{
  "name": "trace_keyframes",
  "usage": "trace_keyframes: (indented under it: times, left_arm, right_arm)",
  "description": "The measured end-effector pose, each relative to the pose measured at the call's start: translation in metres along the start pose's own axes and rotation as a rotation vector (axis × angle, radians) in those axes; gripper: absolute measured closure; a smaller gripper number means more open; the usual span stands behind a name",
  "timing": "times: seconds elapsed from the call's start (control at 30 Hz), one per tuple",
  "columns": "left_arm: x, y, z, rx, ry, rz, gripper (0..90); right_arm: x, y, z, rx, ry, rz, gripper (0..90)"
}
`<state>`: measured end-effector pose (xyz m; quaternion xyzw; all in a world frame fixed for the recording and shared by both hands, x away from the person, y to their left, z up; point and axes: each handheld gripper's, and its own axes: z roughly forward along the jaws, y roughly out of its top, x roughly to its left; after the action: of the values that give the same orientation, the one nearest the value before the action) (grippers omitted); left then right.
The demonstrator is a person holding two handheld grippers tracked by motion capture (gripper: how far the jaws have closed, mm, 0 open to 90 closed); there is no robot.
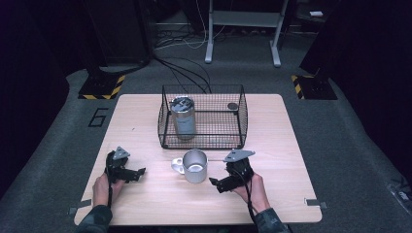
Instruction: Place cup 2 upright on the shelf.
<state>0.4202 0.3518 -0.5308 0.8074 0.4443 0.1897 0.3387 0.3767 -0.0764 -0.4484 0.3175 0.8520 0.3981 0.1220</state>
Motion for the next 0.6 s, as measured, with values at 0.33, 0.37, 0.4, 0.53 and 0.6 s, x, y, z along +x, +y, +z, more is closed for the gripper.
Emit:
trace_keyframes:
  times: [0.33, 0.37, 0.4, 0.53, 0.6]
  left_arm:
    - [0.0, 0.0, 0.0, -0.002, 0.003, 0.004, 0.0]
    - [0.0, 0.0, 0.0, -0.002, 0.003, 0.006, 0.0]
    - [0.0, 0.0, 0.0, -0.002, 0.003, 0.006, 0.0]
    - [0.0, 0.0, 0.0, -0.001, -0.001, 0.003, 0.0]
    - [0.0, 0.0, 0.0, -0.003, 0.002, 0.005, 0.0]
  right_arm:
    - [0.01, 0.02, 0.024, 0.011, 0.043, -0.027, 0.0]
    - [0.011, 0.022, 0.029, 0.014, 0.051, -0.033, 0.0]
    - [0.011, 0.022, 0.029, 0.014, 0.051, -0.033, 0.0]
    - [0.012, 0.027, 0.038, 0.03, 0.06, -0.038, 0.0]
    - [0.012, 0.029, 0.042, 0.02, 0.057, -0.04, 0.0]
